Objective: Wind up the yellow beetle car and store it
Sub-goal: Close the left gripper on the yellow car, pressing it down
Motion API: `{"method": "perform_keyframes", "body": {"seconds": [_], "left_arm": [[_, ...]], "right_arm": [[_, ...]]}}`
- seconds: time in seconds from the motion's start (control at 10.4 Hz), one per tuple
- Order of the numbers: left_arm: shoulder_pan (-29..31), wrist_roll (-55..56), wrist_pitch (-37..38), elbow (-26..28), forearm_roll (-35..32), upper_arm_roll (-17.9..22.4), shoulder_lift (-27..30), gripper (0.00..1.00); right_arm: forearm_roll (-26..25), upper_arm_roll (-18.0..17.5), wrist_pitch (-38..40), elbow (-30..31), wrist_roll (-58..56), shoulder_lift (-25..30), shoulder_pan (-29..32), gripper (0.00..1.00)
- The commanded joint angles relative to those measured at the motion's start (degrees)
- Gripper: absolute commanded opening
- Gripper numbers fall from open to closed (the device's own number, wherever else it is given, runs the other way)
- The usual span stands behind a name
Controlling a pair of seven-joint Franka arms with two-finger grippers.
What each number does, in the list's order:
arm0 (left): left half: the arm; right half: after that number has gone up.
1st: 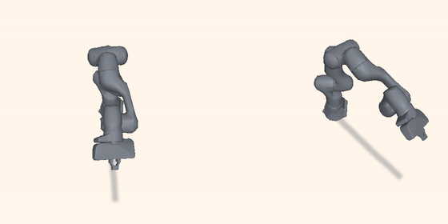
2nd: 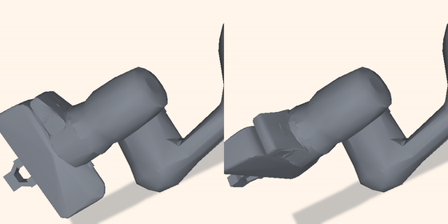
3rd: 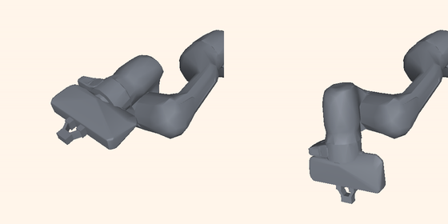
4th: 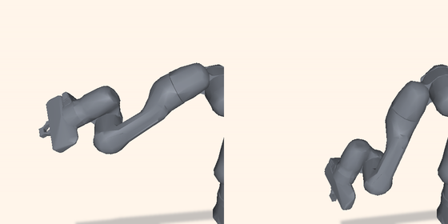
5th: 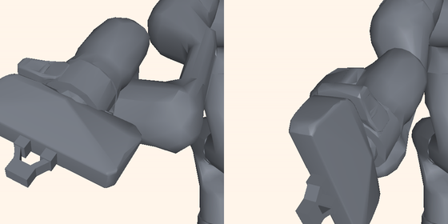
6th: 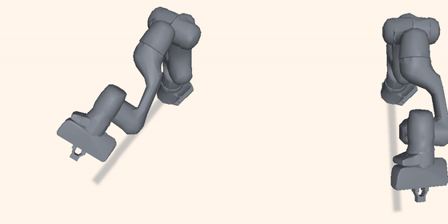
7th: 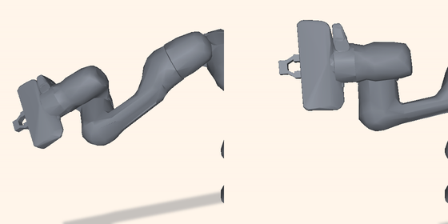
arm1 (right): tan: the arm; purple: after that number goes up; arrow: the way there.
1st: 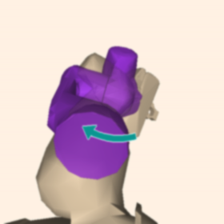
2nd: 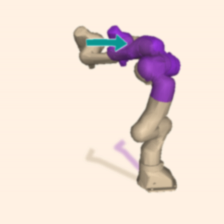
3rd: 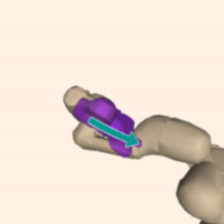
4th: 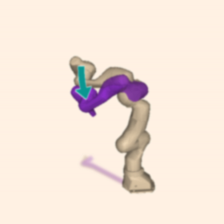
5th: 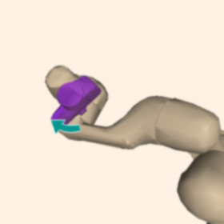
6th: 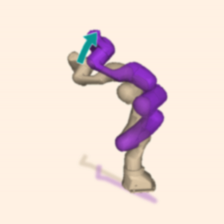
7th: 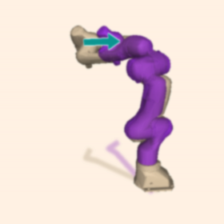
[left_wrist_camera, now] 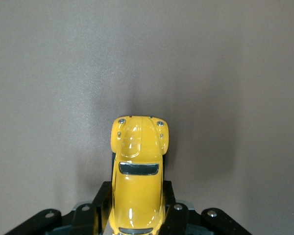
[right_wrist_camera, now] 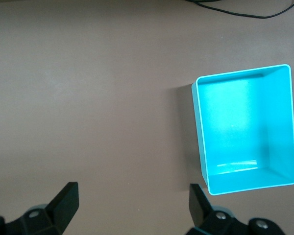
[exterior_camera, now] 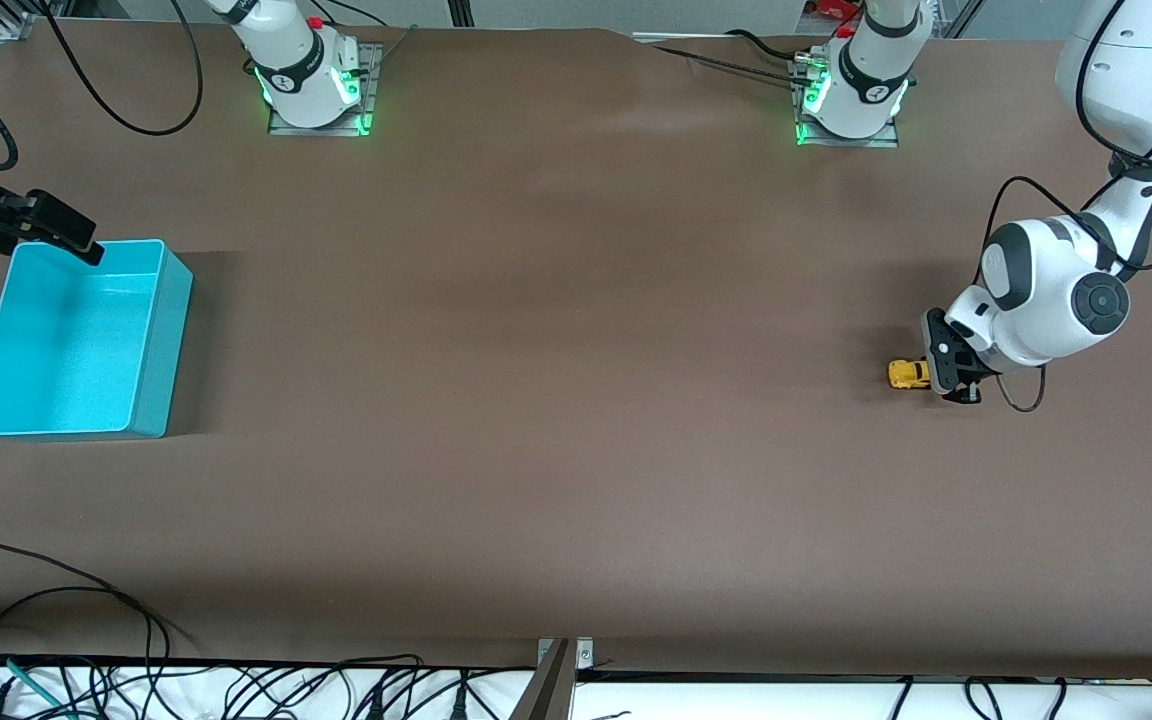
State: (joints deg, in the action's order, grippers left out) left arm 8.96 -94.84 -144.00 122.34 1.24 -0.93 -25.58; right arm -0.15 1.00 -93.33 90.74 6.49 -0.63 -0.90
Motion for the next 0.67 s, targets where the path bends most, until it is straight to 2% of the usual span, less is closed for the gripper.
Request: {"method": "perform_keyframes", "body": {"seconds": [0.0,0.58], "left_arm": [[0.1,-2.0,0.1,-0.2,1.0,0.0,0.3,0.00],[1.0,-2.0,-0.2,-0.3,1.4,0.1,-0.9,0.00]], "right_arm": [[0.4,0.0,1.0,-1.3,0.0,-0.3,0.4,1.00],[0.5,0.4,1.0,-1.3,-0.1,-0.2,0.4,1.00]]}}
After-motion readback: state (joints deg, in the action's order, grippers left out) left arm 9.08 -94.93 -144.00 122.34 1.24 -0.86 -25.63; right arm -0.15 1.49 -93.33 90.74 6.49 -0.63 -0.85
